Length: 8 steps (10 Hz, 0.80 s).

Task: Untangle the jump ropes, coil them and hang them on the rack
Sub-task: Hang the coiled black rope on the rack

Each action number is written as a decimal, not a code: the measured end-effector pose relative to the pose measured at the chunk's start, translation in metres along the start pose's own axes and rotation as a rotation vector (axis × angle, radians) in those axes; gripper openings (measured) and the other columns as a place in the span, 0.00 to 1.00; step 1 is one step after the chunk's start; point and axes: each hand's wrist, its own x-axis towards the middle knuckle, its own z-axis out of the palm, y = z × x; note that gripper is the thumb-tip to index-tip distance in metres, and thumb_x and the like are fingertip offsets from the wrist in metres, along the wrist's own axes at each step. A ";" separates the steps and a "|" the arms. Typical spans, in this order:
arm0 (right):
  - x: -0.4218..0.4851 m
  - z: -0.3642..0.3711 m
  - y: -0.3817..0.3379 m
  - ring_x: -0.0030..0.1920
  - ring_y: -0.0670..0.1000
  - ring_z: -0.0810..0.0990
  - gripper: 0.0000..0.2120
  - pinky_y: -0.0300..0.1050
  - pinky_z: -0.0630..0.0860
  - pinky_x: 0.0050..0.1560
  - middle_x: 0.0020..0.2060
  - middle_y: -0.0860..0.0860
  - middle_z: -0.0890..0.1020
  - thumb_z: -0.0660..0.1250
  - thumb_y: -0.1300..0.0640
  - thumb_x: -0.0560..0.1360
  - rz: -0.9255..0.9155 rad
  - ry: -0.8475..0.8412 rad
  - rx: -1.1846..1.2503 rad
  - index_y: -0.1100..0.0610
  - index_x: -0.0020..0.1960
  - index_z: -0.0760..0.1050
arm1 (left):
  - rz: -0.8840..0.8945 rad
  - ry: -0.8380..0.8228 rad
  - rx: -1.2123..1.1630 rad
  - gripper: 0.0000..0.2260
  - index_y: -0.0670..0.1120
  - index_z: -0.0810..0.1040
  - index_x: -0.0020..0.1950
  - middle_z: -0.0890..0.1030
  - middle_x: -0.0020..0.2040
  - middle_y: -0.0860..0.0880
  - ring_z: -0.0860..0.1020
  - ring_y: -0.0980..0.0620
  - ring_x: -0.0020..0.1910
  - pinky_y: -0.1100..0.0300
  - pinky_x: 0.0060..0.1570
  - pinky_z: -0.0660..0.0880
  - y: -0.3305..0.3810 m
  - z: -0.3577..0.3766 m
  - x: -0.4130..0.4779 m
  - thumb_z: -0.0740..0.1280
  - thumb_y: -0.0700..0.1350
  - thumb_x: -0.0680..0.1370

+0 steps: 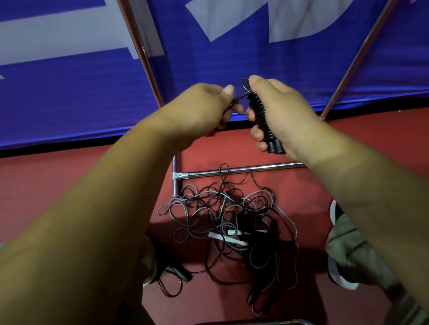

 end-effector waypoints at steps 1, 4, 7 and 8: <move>-0.001 -0.003 -0.001 0.28 0.54 0.73 0.14 0.45 0.72 0.28 0.37 0.53 0.77 0.63 0.40 0.84 -0.079 0.048 -0.146 0.51 0.53 0.74 | -0.144 0.068 0.168 0.18 0.45 0.79 0.50 0.83 0.47 0.44 0.81 0.46 0.45 0.53 0.50 0.79 -0.005 -0.008 0.003 0.59 0.57 0.86; 0.002 -0.001 0.014 0.37 0.50 0.77 0.12 0.51 0.76 0.41 0.37 0.45 0.80 0.64 0.39 0.83 -0.348 0.185 -0.623 0.47 0.54 0.74 | -0.521 0.091 -0.733 0.12 0.40 0.75 0.63 0.76 0.70 0.36 0.87 0.37 0.51 0.50 0.45 0.86 0.003 0.008 -0.004 0.66 0.47 0.86; -0.010 0.019 0.022 0.36 0.43 0.77 0.15 0.39 0.71 0.37 0.40 0.46 0.81 0.68 0.39 0.80 -0.391 -0.008 -0.676 0.49 0.56 0.71 | -0.506 0.039 -0.789 0.11 0.38 0.79 0.48 0.83 0.42 0.42 0.83 0.51 0.37 0.63 0.30 0.81 -0.016 0.013 0.010 0.59 0.31 0.85; -0.013 0.018 0.017 0.31 0.51 0.79 0.16 0.49 0.78 0.34 0.40 0.51 0.84 0.67 0.39 0.79 -0.330 -0.033 -0.596 0.51 0.55 0.72 | -0.452 0.000 -0.875 0.12 0.37 0.80 0.53 0.84 0.45 0.40 0.84 0.51 0.36 0.62 0.35 0.83 -0.014 0.013 0.011 0.57 0.31 0.85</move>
